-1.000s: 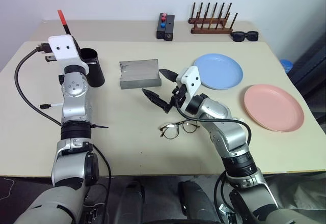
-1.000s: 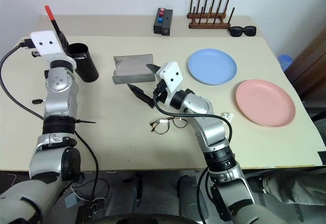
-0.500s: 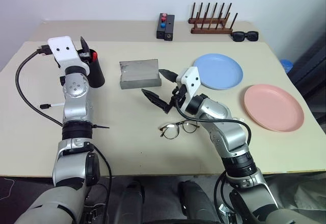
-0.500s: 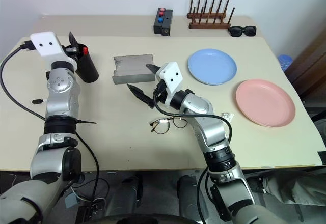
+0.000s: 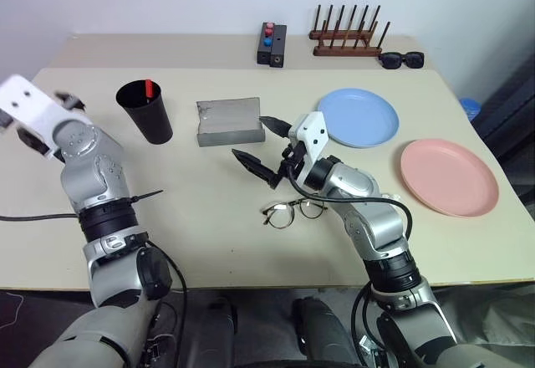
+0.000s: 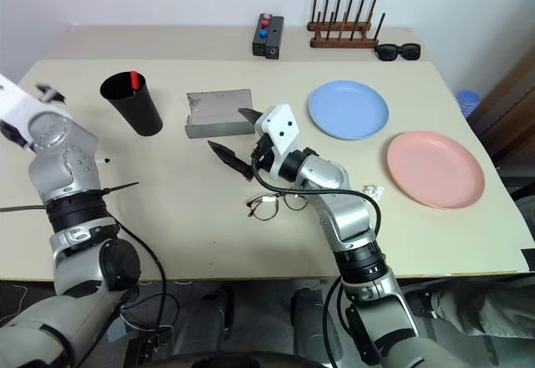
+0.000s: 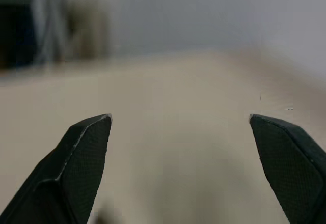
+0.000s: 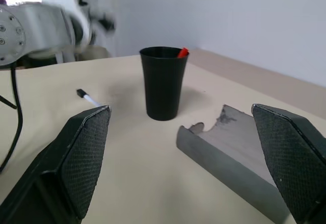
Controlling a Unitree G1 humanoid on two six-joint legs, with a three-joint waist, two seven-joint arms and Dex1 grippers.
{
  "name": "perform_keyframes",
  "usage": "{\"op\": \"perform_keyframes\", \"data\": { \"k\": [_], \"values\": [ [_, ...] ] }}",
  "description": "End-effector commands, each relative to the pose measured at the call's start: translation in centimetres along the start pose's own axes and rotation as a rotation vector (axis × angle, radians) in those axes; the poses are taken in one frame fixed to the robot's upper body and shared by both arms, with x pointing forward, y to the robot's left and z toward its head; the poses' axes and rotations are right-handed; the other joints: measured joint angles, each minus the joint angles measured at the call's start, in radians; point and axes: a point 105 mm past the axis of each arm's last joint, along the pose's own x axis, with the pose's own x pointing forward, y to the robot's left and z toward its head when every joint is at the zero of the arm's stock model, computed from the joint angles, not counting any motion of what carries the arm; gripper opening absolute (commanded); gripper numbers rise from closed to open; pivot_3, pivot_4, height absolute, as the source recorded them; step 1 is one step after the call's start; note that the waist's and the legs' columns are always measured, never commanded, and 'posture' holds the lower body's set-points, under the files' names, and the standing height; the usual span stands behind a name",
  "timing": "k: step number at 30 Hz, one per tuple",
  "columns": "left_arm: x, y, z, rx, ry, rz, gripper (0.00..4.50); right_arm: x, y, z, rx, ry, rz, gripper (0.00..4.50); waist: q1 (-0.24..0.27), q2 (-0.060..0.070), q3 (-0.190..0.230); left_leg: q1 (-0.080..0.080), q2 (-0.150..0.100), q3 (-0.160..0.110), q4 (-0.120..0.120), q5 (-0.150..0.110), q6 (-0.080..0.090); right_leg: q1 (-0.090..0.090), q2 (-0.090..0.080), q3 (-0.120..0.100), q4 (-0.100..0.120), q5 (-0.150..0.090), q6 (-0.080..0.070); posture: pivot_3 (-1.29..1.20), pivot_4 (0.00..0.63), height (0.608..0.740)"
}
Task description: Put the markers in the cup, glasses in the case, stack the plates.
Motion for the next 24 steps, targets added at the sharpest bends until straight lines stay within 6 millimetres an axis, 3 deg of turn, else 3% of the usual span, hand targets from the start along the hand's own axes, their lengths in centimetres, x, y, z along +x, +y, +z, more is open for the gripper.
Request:
{"op": "perform_keyframes", "data": {
  "k": [1, 4, 11, 22, 24],
  "values": [
    [-0.9, 0.6, -0.6, -0.005, 0.093, 0.029, 4.45, 0.0, 0.2, 1.1, -0.015, -0.041, 0.019, 4.5, 0.0, -0.001, 0.0, 0.0, 0.0, 0.0, 0.0, 0.0, 0.0, 0.0, 0.0, 0.0, 0.0, 0.0, 0.0, 0.0, 0.15, 0.74],
    [-1.4, 0.7, -3.4, 0.07, 0.244, 0.044, 4.45, 0.0, 0.2, 1.0, -0.016, -0.035, 0.024, 4.5, -0.004, -0.001, 0.0, 0.0, 0.0, -0.001, 0.0, 0.0, 0.0, 0.0, 0.0, 0.0, 0.0, 0.0, 0.0, 0.0, 0.15, 0.74],
    [-1.5, 0.7, -5.3, 0.073, 0.376, 0.074, 4.45, -0.1, 0.5, 0.7, -0.013, -0.028, 0.029, 4.5, -0.009, -0.001, 0.0, 0.0, 0.0, -0.001, -0.001, 0.0, -0.001, -0.001, 0.0, -0.001, 0.0, 0.0, 0.0, 0.0, 0.15, 0.74],
    [-0.7, 1.4, -4.9, 0.037, 0.38, 0.156, 4.45, -0.5, 0.6, 0.4, -0.017, -0.013, 0.026, 4.5, -0.009, -0.001, 0.0, 0.0, 0.0, -0.001, -0.001, 0.0, -0.001, -0.001, 0.0, 0.0, -0.001, 0.0, 0.0, 0.0, 0.15, 0.74],
    [-0.6, 1.8, -4.7, 0.025, 0.371, 0.181, 3.63, -0.6, 0.7, 0.4, -0.017, -0.01, 0.029, 4.5, -0.01, -0.001, 0.0, 0.0, 0.0, -0.001, -0.002, 0.0, -0.001, -0.001, 0.0, 0.0, -0.001, 0.0, 0.0, 0.0, 0.15, 0.74]
  ]
}}
